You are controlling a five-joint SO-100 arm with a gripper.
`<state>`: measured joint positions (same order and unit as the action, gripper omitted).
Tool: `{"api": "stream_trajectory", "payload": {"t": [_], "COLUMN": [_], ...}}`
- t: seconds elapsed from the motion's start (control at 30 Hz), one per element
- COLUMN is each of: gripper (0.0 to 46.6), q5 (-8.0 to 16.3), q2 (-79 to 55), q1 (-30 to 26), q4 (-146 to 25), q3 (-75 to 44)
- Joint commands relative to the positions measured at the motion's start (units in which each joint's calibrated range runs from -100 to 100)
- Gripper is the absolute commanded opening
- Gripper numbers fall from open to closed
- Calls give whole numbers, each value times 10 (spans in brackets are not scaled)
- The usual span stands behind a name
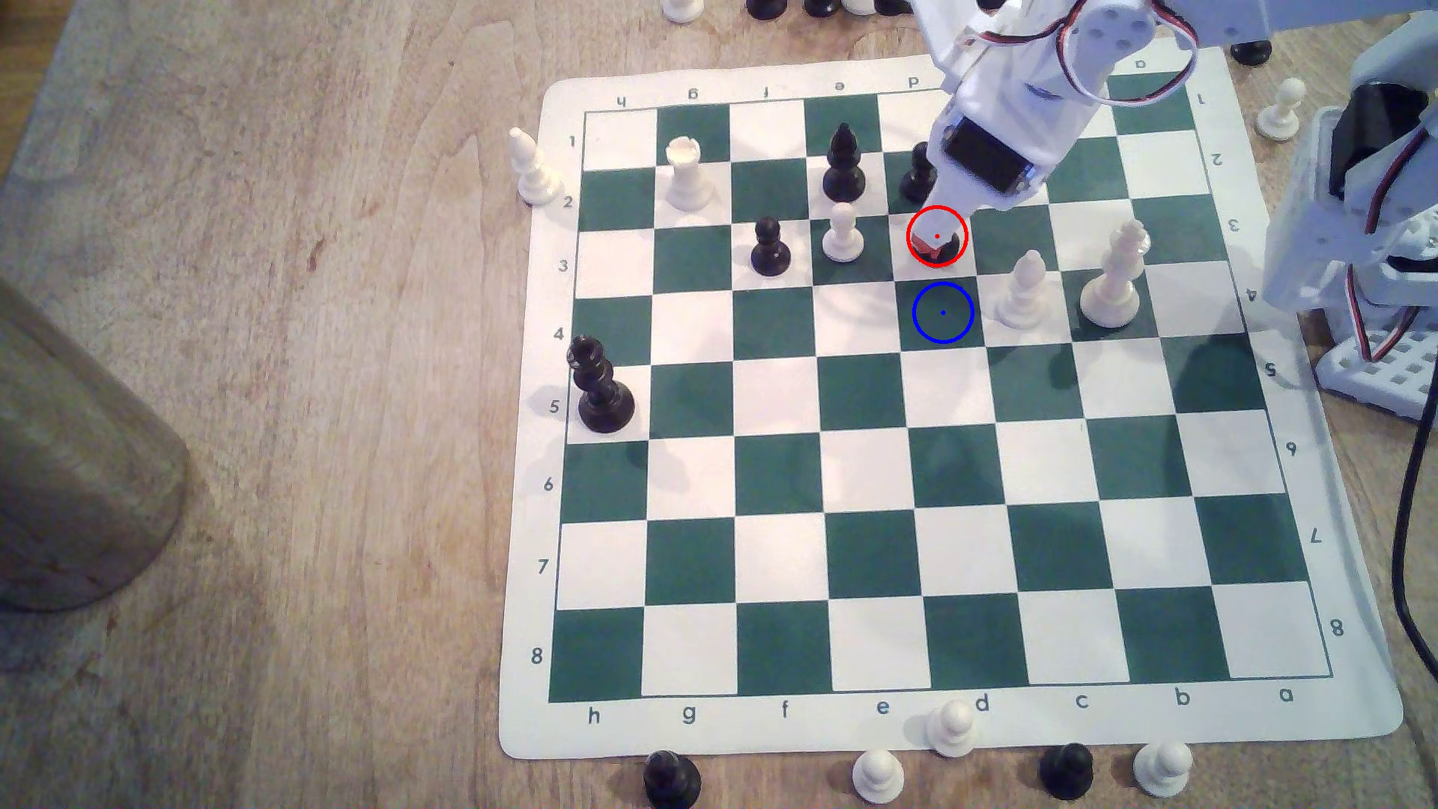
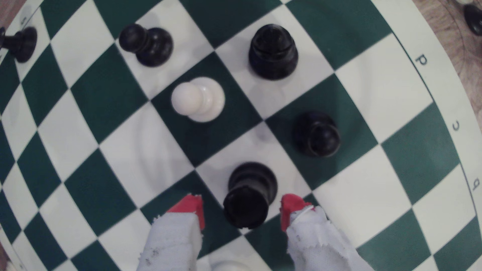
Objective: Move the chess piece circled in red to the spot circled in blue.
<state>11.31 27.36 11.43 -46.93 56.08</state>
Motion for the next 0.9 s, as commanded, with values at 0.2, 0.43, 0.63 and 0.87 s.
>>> {"api": "stream_trajectory", "payload": {"t": [0.2,0.43,0.63,0.87], "gripper": [139,137,131,107], "q5": [-3,-4,-5,-7], "q2": [18,3,-10,-12], "q1": [-8,-10,-8,-8], "q4": [13,27,38,39], "q3": [-43,-36,-34,-29]}}
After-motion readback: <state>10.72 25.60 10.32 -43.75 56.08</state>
